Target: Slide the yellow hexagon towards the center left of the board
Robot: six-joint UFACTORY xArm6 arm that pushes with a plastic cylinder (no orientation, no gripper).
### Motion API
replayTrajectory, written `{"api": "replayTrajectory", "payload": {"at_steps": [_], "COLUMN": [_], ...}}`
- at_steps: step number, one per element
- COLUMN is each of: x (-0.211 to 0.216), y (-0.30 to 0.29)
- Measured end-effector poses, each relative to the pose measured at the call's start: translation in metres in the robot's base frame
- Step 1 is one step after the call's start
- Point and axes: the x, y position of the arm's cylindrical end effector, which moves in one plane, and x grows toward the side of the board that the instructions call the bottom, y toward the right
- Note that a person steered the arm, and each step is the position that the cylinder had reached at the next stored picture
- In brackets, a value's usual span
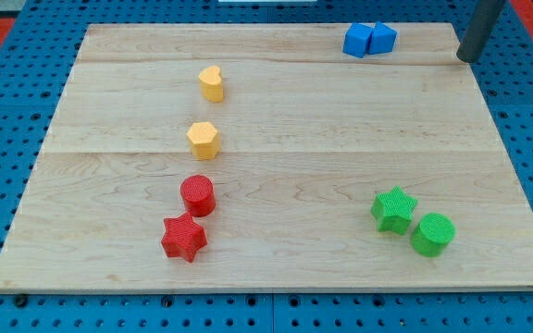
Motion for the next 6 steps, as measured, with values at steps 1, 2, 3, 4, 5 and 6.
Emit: {"api": "replayTrajectory", "payload": {"at_steps": [1, 2, 3, 4, 5, 6], "x": [0.027, 0.065, 0.138, 0.150, 0.168, 0.154], "y": [-0.049, -0.147, -0.206, -0.297, -0.334, -0.389]}}
